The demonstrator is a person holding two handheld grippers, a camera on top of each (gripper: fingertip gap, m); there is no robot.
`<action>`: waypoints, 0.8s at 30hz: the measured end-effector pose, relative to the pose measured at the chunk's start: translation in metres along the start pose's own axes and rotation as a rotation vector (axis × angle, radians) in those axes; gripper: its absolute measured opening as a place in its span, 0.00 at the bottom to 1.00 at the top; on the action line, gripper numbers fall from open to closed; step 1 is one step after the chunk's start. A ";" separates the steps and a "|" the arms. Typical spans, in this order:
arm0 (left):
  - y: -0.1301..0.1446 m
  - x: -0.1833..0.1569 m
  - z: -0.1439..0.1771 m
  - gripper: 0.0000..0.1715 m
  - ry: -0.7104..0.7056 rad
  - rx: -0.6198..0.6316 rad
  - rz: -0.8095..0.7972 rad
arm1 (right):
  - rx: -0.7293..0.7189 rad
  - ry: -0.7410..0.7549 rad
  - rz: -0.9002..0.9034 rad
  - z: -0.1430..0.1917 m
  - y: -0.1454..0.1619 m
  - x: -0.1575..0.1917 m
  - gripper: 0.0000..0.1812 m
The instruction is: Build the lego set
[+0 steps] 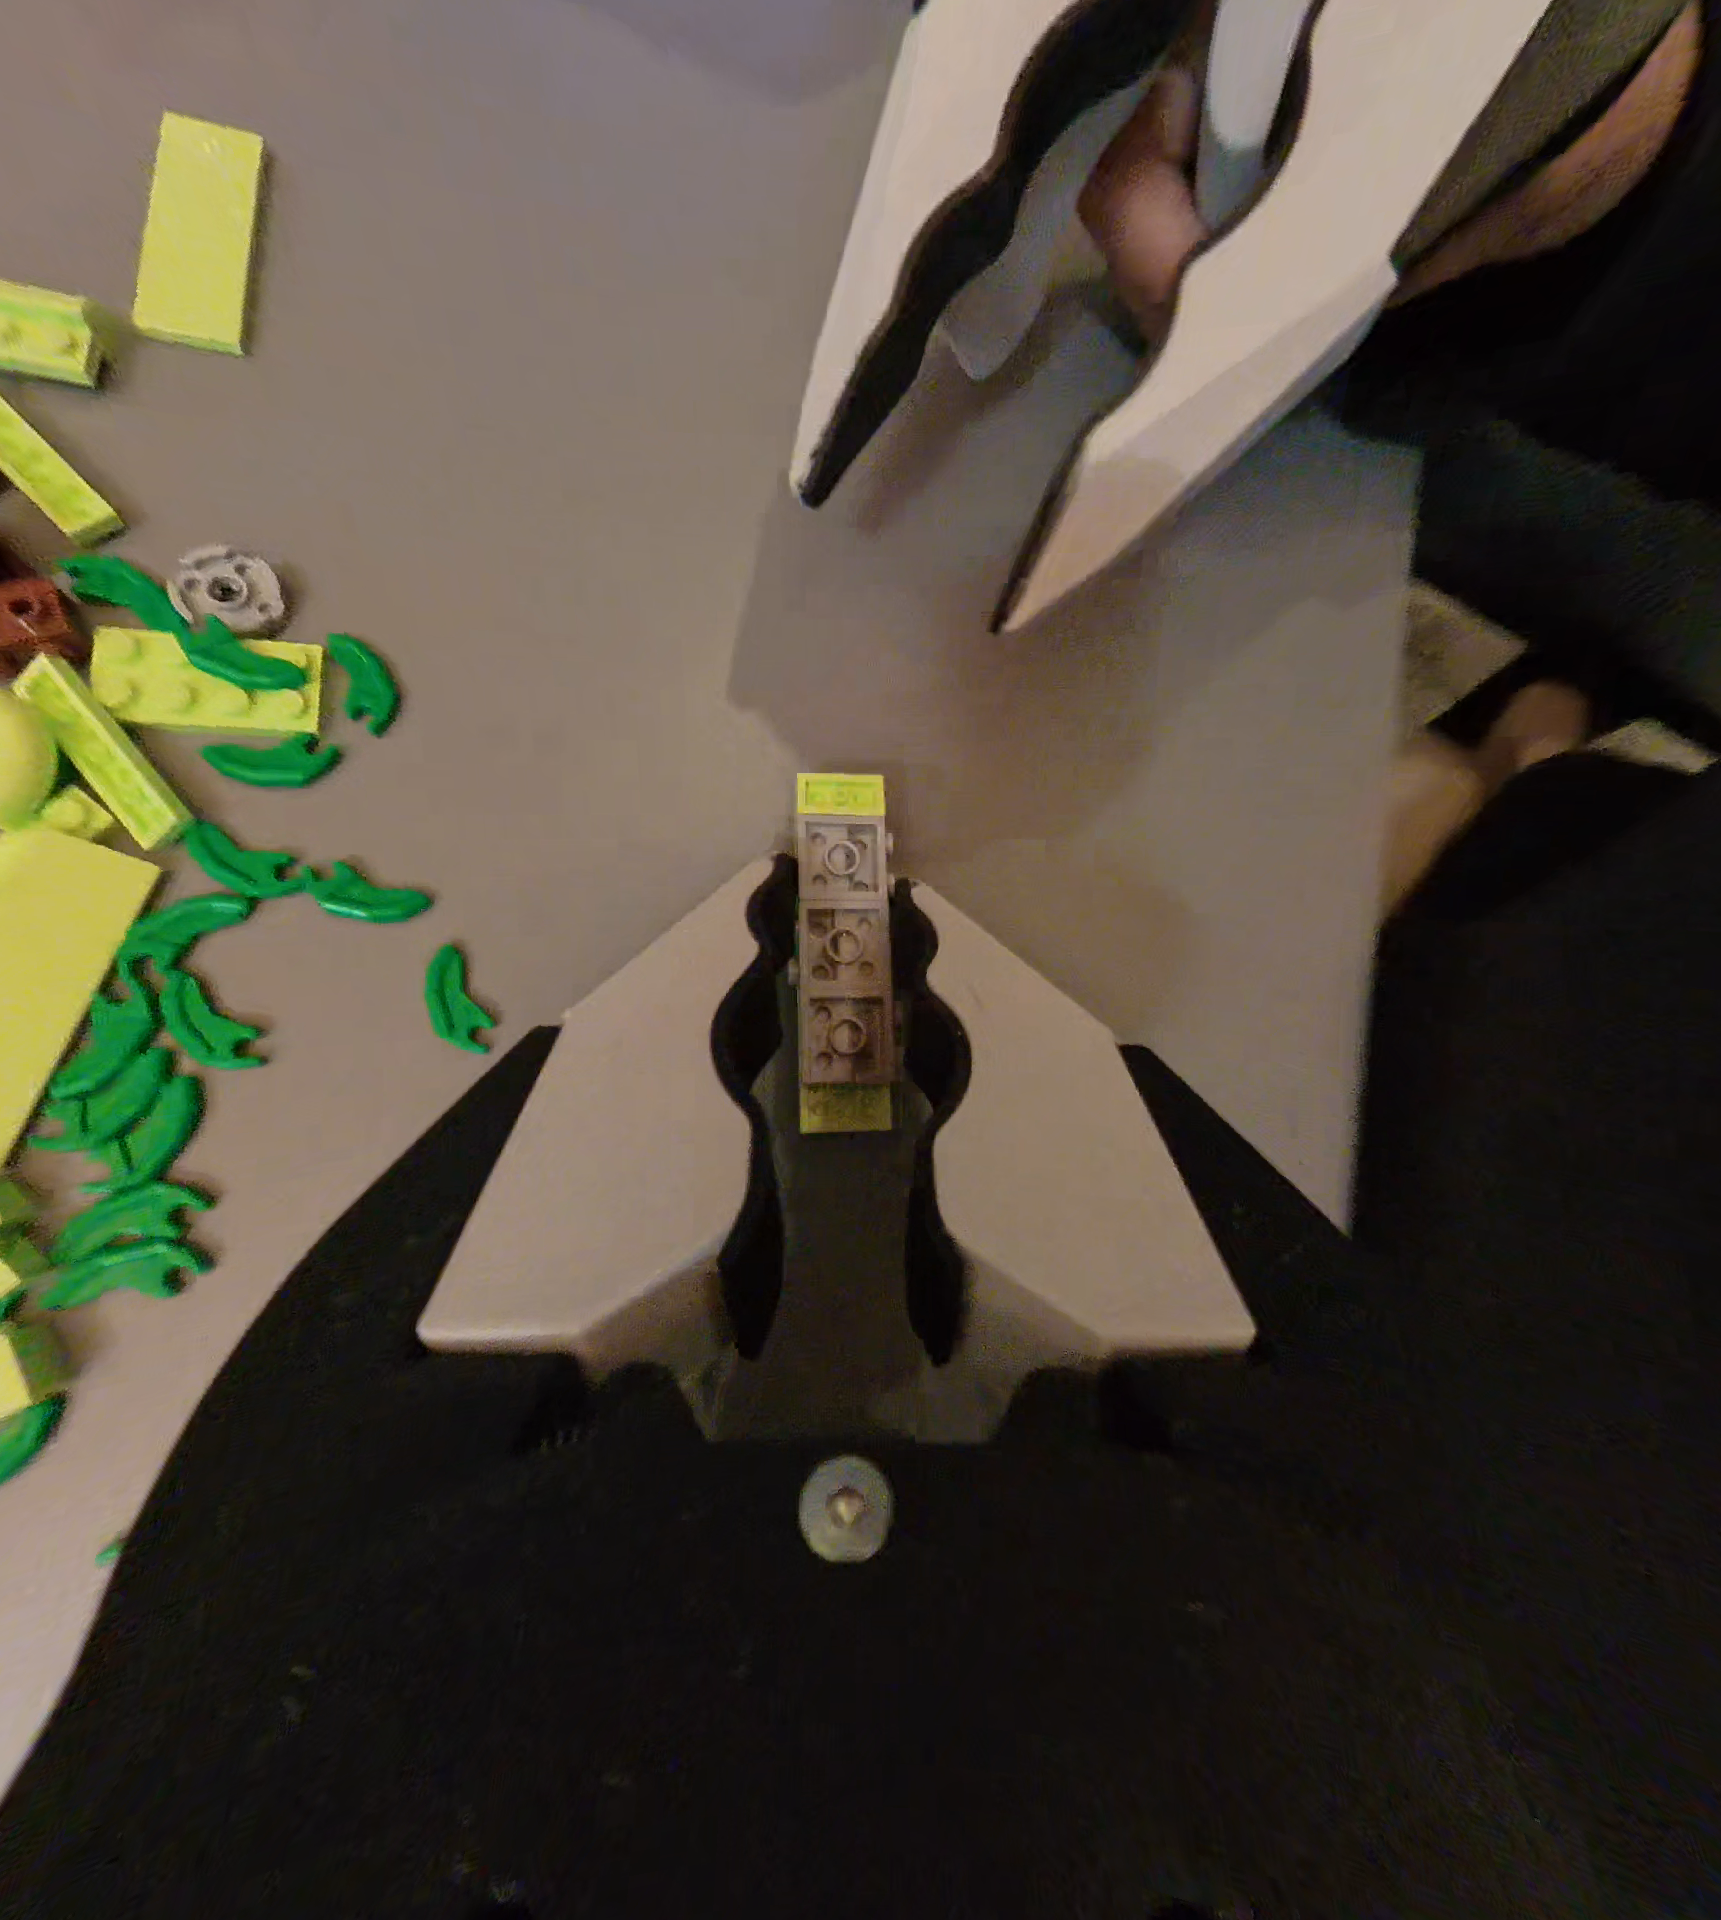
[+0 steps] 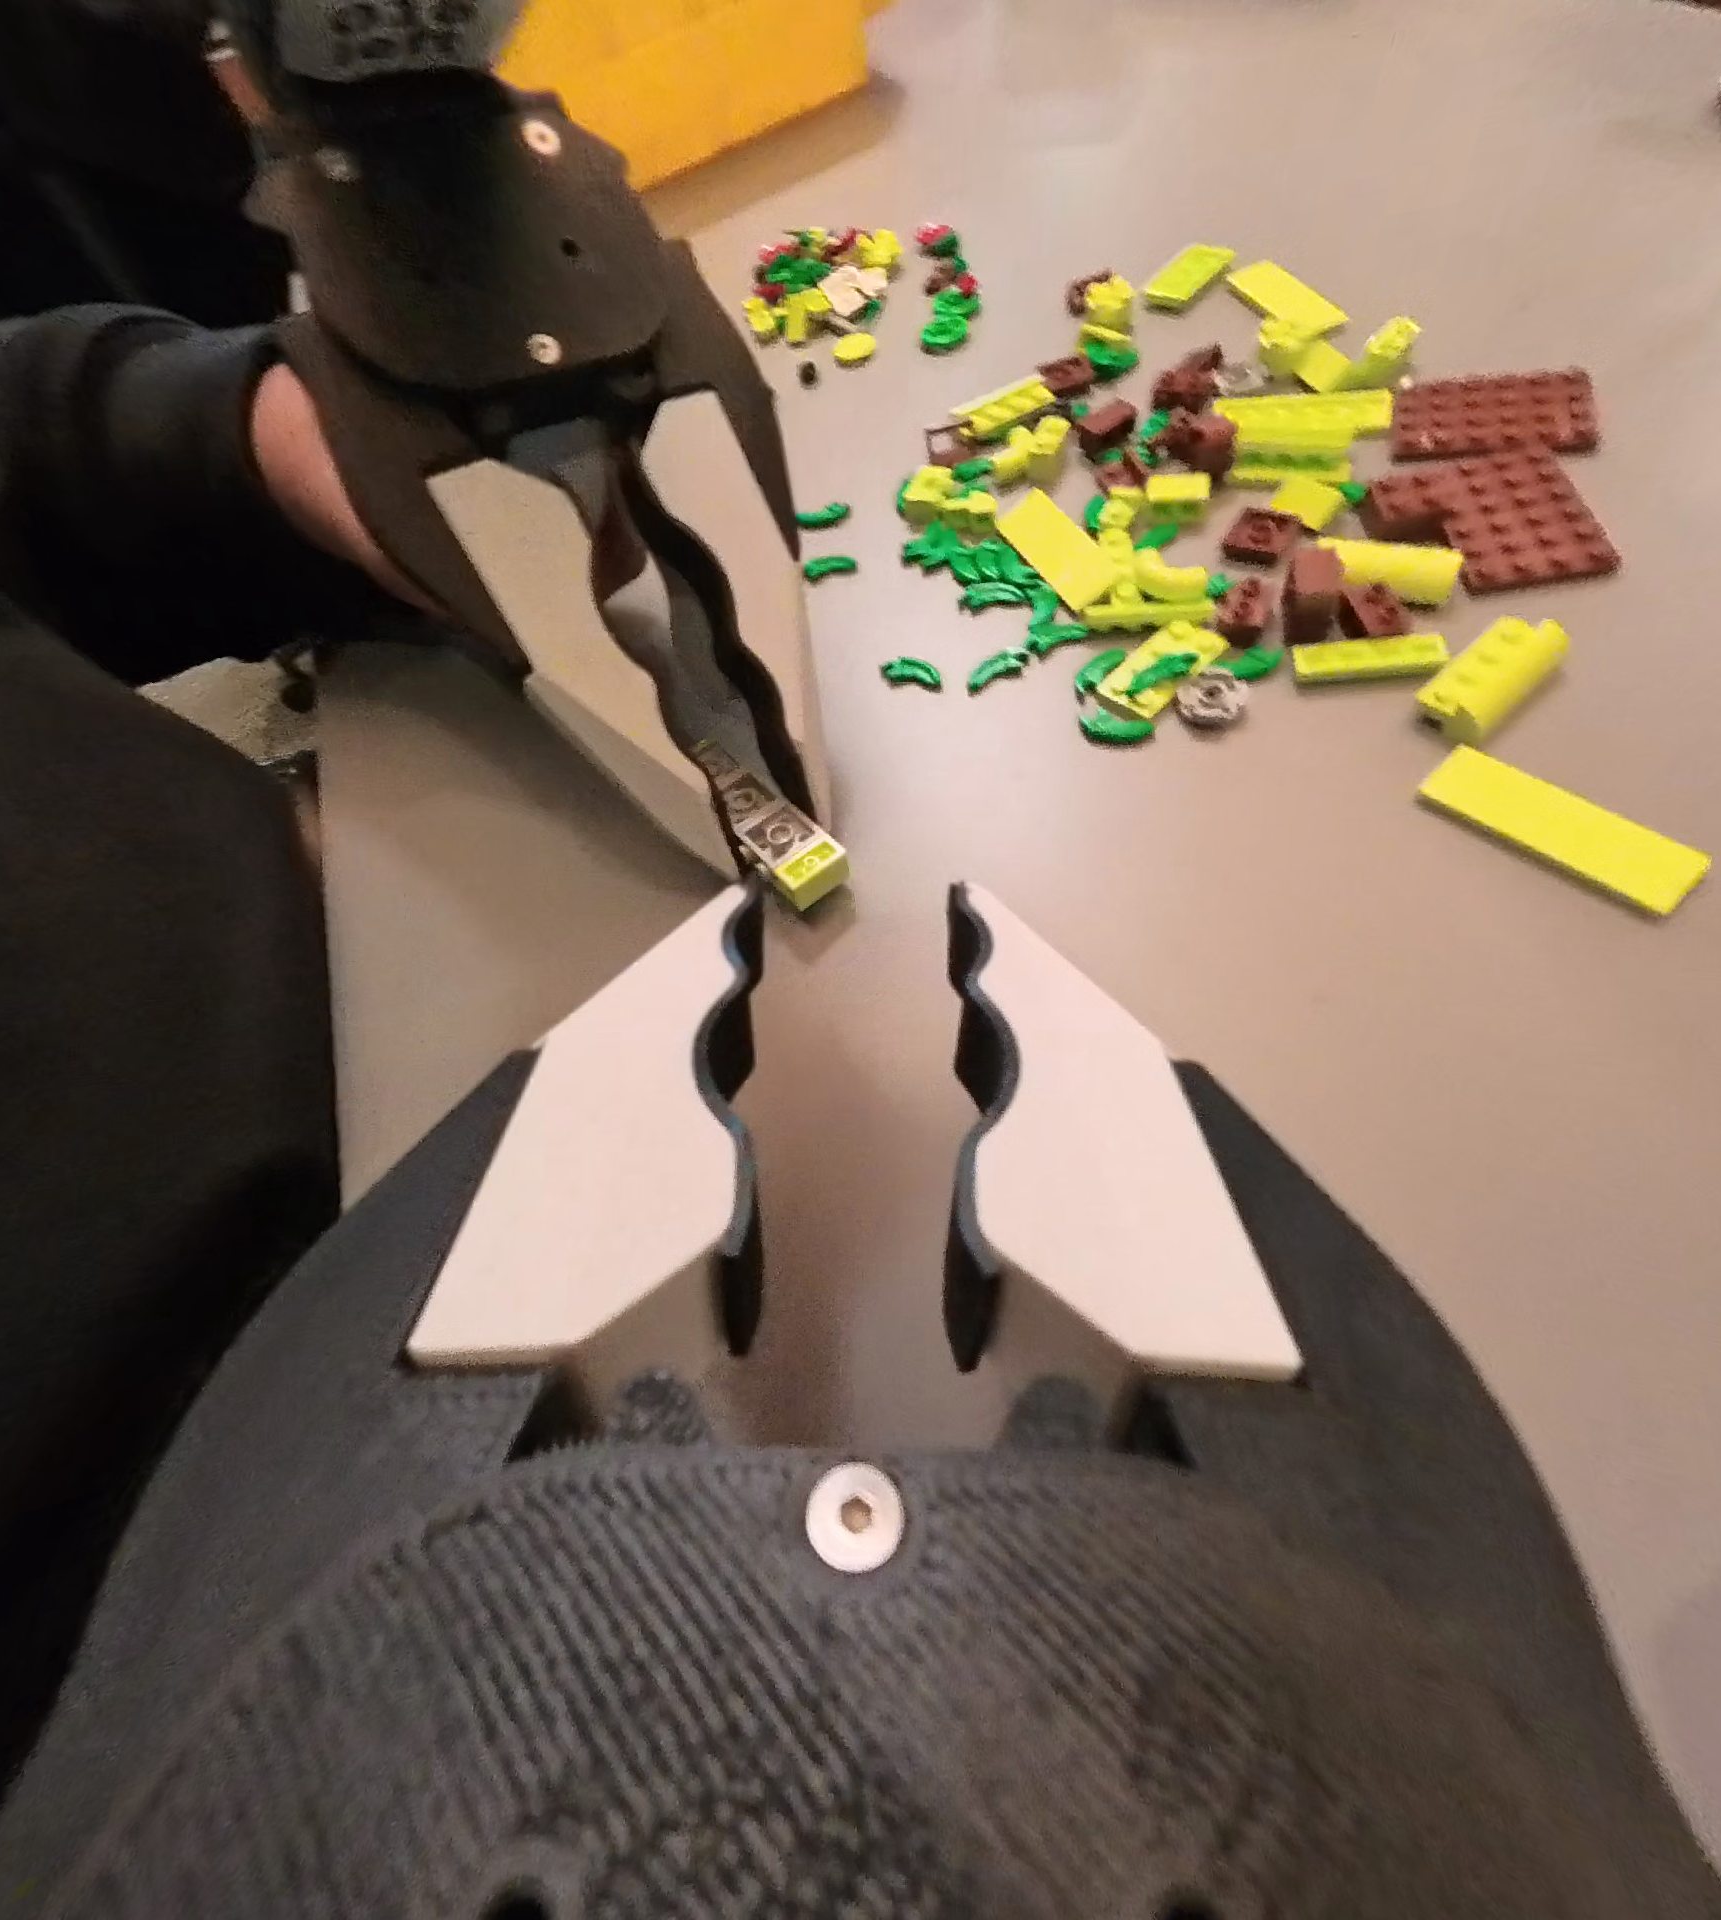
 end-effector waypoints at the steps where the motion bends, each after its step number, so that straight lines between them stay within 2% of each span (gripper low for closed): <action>1: 0.001 0.001 -0.004 0.09 -0.014 0.011 -0.029 | 0.009 0.005 -0.002 0.000 0.002 -0.001 0.14; 5: -0.004 0.000 -0.009 0.09 -0.003 0.002 -0.091 | -0.016 0.041 0.035 0.001 -0.001 -0.002 0.08; 13: -0.004 0.003 -0.005 0.13 0.020 0.001 -0.113 | -0.015 0.052 0.058 0.001 -0.001 -0.001 0.08; 18: -0.005 0.017 0.025 0.14 0.001 -0.079 -0.055 | -0.008 0.062 0.051 0.001 0.000 -0.003 0.09; 22: -0.010 0.026 0.067 0.15 0.007 -0.214 0.013 | -0.004 0.074 0.048 0.000 0.000 -0.005 0.09; 24: -0.006 0.045 0.093 0.14 -0.087 -0.265 0.032 | -0.014 0.080 0.042 -0.001 -0.003 -0.007 0.10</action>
Point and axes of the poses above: each gripper's, where its closed fingertips meet, z back along the fingers, y out of its underside, x = y × z across the jaws, the point moved 1 cm from there along z, back along the fingers, and after that the axes turned 2 degrees about z, right-handed, at the moved point
